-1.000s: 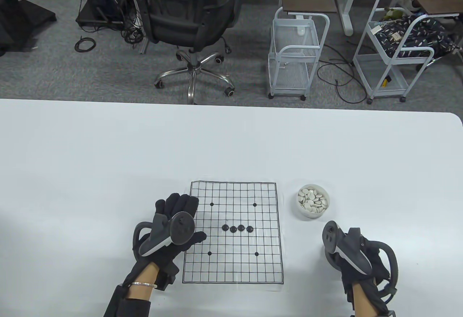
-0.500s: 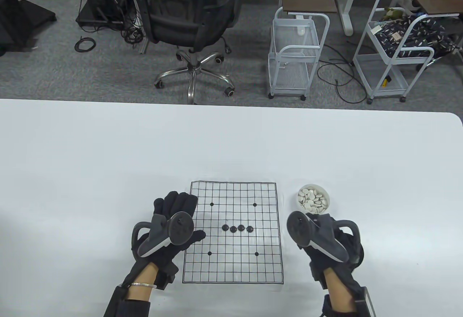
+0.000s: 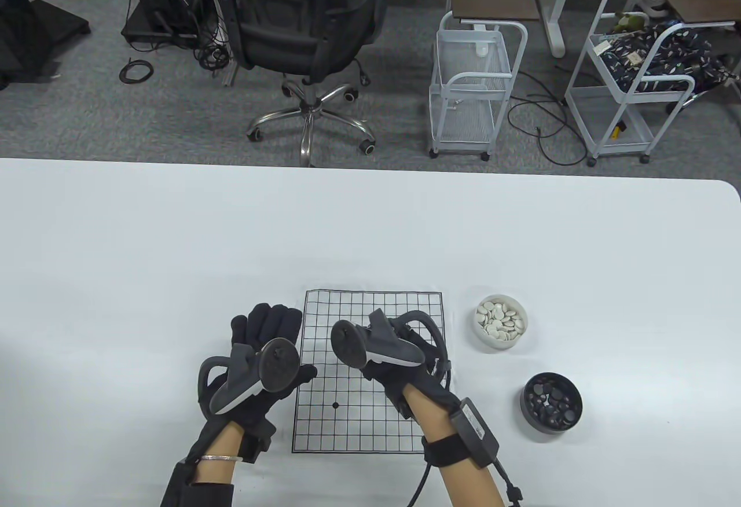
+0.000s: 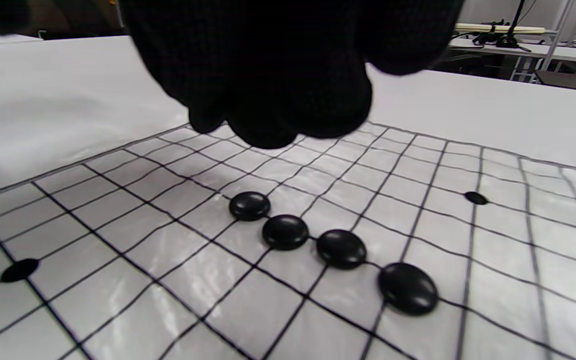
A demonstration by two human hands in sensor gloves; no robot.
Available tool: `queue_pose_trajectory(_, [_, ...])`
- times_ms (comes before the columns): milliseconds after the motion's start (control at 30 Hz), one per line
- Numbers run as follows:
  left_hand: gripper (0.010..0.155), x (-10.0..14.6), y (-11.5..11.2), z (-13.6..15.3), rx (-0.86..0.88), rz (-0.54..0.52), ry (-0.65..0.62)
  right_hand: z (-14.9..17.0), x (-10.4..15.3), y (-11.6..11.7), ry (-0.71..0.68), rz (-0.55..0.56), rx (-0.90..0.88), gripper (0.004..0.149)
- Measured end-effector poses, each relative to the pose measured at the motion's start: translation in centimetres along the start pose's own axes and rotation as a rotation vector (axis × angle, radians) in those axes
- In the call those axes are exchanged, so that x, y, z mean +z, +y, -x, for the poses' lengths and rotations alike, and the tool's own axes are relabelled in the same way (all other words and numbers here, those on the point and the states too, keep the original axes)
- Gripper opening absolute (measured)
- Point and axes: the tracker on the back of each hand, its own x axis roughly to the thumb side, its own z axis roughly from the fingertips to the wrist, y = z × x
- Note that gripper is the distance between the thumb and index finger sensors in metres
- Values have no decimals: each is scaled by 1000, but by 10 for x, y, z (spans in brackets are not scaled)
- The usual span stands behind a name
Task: Place Go stones in plus sign pattern
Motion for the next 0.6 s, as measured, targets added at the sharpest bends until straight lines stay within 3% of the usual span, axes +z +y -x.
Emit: queue_pose_trajectory(600, [91,4,3,9,23,-6,35,-28,-30,19,-63,-74,132,36])
